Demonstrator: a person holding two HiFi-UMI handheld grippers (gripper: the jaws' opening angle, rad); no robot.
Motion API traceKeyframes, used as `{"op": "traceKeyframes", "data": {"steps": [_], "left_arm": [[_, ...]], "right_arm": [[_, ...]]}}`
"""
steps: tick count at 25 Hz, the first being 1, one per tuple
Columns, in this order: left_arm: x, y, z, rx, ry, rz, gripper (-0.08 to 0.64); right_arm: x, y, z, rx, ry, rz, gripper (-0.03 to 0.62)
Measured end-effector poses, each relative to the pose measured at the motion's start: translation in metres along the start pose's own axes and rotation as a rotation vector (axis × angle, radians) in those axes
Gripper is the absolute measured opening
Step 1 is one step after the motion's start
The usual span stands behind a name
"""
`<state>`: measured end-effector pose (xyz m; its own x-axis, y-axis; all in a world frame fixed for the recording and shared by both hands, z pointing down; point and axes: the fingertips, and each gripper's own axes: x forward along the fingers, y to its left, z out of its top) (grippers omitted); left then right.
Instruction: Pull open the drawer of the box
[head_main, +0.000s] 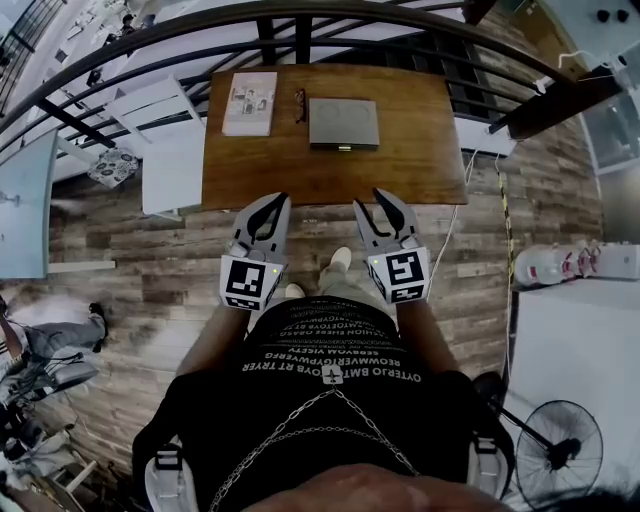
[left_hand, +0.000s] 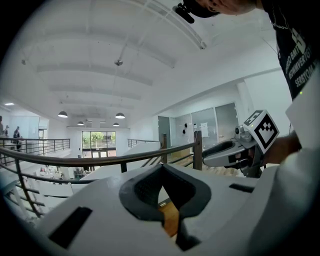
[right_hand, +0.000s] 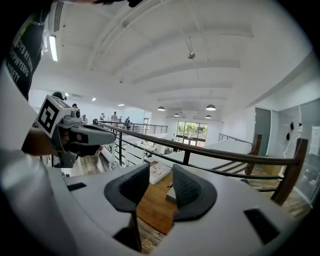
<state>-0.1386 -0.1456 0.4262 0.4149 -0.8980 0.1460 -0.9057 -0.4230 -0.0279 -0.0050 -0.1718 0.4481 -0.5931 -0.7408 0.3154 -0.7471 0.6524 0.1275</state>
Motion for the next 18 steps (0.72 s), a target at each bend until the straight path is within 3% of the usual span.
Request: {"op": "traceKeyframes", "data": {"steps": [18], "left_arm": [[0.054,0.014,-0.005,-0.021,0.034,0.044,0.006]], "right_arm": [[0.044,-0.046,0.004,-0.019,0.000,0.053,0.138]]}}
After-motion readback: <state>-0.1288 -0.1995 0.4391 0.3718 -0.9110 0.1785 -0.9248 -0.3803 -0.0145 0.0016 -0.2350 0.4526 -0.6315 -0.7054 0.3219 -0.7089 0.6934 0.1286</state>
